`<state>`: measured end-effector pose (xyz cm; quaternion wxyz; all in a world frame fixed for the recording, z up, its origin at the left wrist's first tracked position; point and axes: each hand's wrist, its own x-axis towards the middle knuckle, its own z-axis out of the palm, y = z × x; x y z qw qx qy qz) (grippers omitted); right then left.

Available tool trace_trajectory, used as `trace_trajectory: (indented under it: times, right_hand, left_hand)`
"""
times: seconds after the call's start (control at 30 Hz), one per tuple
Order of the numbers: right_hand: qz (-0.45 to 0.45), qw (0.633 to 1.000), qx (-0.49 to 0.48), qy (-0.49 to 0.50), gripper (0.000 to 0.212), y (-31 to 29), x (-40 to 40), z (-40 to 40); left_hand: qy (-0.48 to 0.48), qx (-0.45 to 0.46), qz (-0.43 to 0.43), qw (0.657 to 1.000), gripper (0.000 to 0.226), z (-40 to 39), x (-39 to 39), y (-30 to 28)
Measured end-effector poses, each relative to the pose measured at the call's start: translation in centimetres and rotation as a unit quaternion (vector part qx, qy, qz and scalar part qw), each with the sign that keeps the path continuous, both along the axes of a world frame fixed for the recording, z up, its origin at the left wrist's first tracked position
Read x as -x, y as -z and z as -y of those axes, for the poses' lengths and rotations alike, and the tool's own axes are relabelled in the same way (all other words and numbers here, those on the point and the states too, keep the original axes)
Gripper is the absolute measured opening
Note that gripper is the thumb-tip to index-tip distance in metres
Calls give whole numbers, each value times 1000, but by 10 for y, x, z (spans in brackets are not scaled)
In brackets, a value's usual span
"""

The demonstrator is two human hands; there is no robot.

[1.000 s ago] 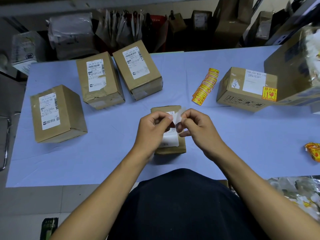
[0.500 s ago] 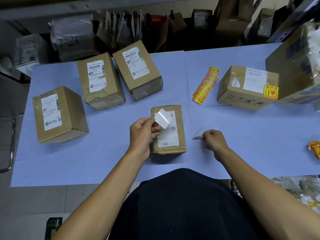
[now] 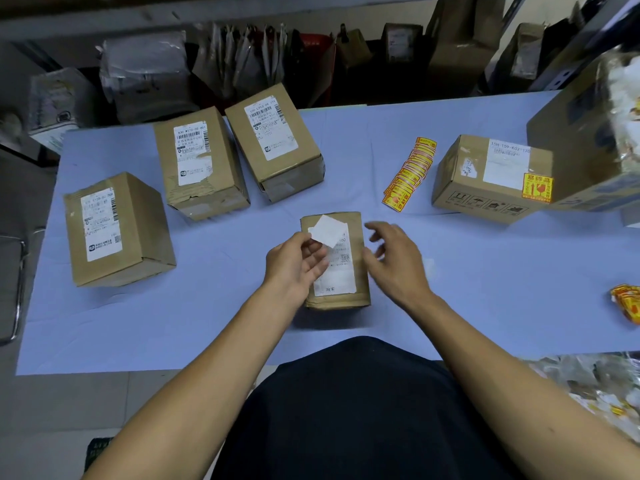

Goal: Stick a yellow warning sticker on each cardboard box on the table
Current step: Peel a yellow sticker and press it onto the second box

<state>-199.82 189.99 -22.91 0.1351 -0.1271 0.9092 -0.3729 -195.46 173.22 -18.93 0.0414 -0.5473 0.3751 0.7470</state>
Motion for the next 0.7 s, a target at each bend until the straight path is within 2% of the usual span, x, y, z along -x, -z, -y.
trace_trajectory:
  times: [0.1,0.2,0.27,0.33,0.4,0.43,0.47,0.53,0.57,0.63,0.7]
  right_hand:
    - [-120,990,-1,-77,46,-13,-2,17]
    - [-217,964,-33,-149,27,-15,1,22]
    - [-249,953,-31,-170,10,-14,4,21]
    - [-225,961,-12,-158,5,-13,2,20]
    - [-131,989,22,-71,7,-13,-1,20]
    - [-38,997,60,3,7,-14,1,20]
    - [92,983,132,87,9,-17,5,19]
    - [341,877,271,203,12,-22,14,16]
    - [407,841,286,211,11,-23,18,11]
    - [461,830,258,178,7,-23,21,4]
    - [479,825,254,160,5,-23,19,2]
  left_hand:
    - [0,-48,18,999,11,-1,5,0]
    - [-4,-98,28,995,14,-3,7,1]
    - [-5,-128,25,992,17,-5,8,0]
    - [-17,-153,11,988,15,-4,7,-2]
    - [-50,-166,-10,985,13,1,8,-2]
    - [-60,-161,-21,985,12,4,8,-2]
    - [-48,-133,-29,989,13,7,8,-1]
    - [77,0,-35,996,11,9,5,3]
    - [157,67,-40,985,10,7,3,5]
    - [270,120,-60,953,8,3,-1,7]
    - [307,96,-72,944,6,1,-3,7]
